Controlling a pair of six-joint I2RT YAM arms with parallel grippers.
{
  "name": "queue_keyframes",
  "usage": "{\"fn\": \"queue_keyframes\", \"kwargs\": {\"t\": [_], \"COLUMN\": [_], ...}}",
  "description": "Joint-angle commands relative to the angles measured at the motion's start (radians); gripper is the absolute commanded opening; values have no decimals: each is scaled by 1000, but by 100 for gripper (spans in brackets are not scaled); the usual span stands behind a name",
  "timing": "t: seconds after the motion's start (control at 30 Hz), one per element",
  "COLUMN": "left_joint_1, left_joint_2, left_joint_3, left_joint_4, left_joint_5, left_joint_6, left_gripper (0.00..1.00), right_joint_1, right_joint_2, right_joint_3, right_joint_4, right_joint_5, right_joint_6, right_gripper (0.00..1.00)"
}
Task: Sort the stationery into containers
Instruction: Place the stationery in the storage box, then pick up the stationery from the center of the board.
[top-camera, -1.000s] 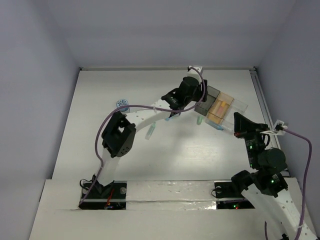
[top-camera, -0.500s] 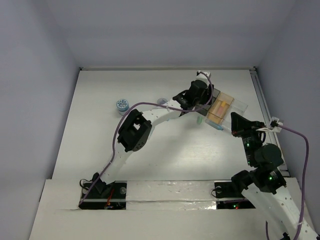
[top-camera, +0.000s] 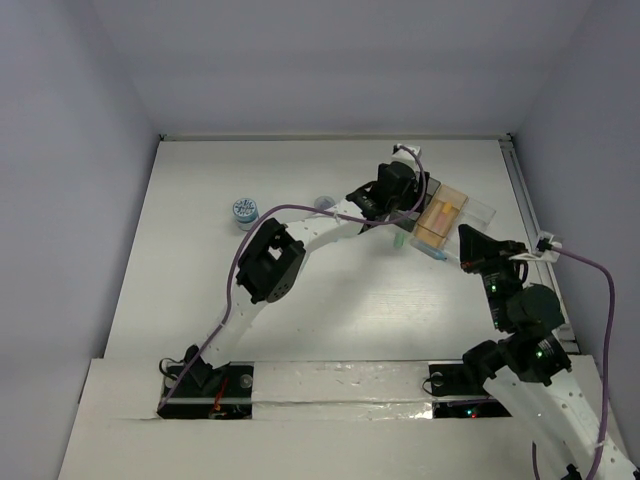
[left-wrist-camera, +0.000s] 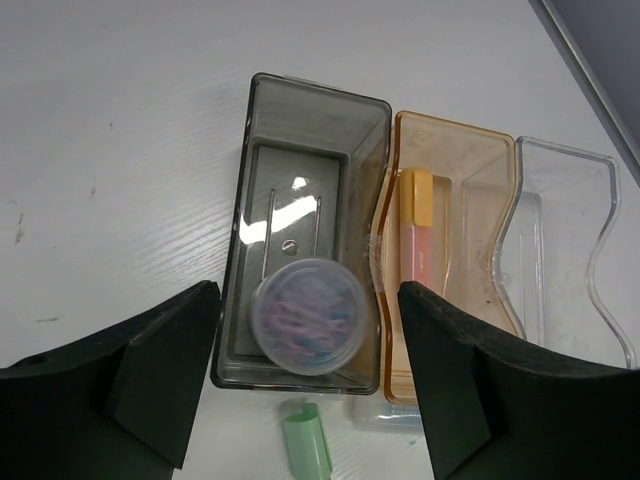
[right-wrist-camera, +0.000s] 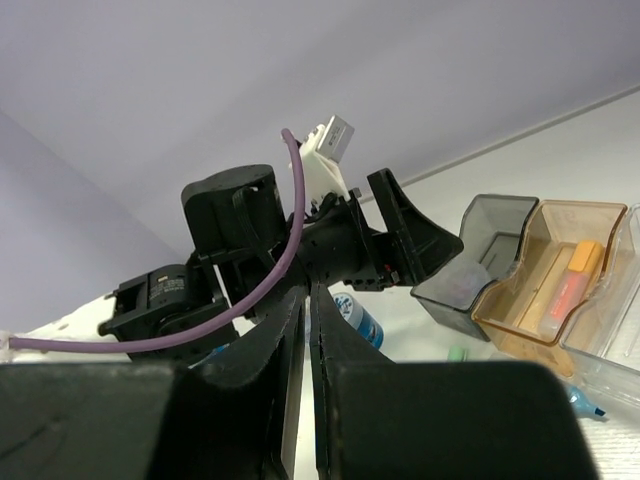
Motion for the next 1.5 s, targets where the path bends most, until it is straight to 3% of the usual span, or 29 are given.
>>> {"fn": "queue_keyframes", "kwargs": {"t": [0.0,0.23,0.4,0.5,0.77,1.27,1.37,1.47], "left_joint_1": [-4,37,114,157,166,214,224,224], "left_joint_2": [-93,-303,-477,-535,-489,-343,-320,-300], "left_joint_3": [25,-160,-485,-597,-659,-608,-595,-570], "left_joint_4": [34,48,65,55,-15,18,38,38], "left_joint_5": [-42,-130,-210,-242,-334,-274,-254,-251], "left_joint_6": [26,48,-16,-35,-40,-10,0,3], "left_gripper": [70,73,76,79,79,75,72,59], "right_joint_1": [4,4,4,4,4,4,4,4], "right_joint_2": [19,47,81,137,254,291,294,296], "right_joint_3": [5,12,21,39,74,76,74,74], "right_joint_4": [36,44,50,59,45,58,61,65], "right_joint_5": [-19,-55,-111,-180,-253,-271,-276,-285], "right_joint_6": [-10,-10,-13,-22,-42,-45,-45,-45], "right_gripper": [13,14,17,23,37,37,37,37]}}
